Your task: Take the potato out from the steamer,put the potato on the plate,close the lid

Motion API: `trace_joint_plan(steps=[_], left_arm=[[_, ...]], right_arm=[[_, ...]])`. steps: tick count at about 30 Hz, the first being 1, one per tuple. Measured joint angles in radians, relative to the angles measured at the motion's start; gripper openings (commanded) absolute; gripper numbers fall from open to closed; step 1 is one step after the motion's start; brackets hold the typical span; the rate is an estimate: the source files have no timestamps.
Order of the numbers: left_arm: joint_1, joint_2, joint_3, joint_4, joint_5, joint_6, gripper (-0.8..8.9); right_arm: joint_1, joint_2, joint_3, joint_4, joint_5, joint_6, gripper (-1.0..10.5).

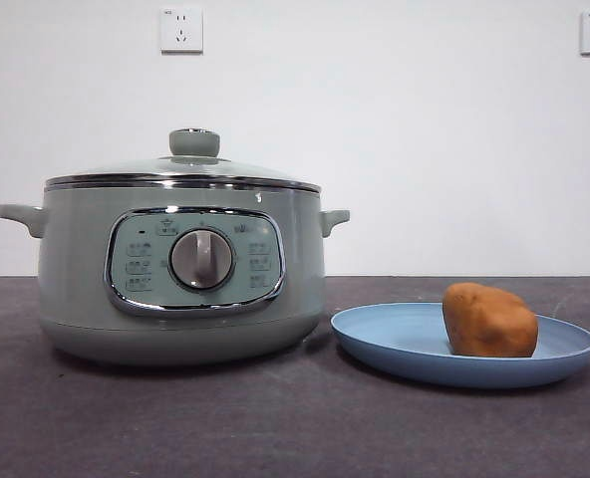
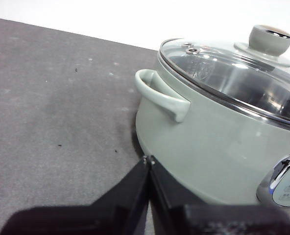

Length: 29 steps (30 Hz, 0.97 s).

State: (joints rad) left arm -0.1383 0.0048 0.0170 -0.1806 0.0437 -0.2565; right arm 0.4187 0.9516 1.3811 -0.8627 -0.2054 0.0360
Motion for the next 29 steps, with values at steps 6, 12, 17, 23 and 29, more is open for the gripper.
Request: trace_joint_plan(steps=[6, 12, 17, 23, 29], left_arm=[[0.000, 0.000, 0.000, 0.000, 0.000, 0.000, -0.04], [0.000, 0.000, 0.000, 0.000, 0.000, 0.000, -0.04], [0.000, 0.000, 0.000, 0.000, 0.000, 0.000, -0.03], [0.000, 0.000, 0.000, 0.000, 0.000, 0.000, -0.04], [0.000, 0.000, 0.000, 0.000, 0.000, 0.000, -0.04]], right_arm=[[-0.043, 0.000, -0.028, 0.029, 0.072, -0.048, 0.0], [-0.172, -0.031, -0.230, 0.158, 0.074, -0.056, 0.0], [-0.319, -0.156, -0.523, 0.425, 0.074, -0.038, 0.0], [-0.453, -0.365, -0.903, 0.678, 0.074, 0.033, 0.0], [-0.517, -0.575, -1.169, 0.742, 0.075, 0.077, 0.0]])
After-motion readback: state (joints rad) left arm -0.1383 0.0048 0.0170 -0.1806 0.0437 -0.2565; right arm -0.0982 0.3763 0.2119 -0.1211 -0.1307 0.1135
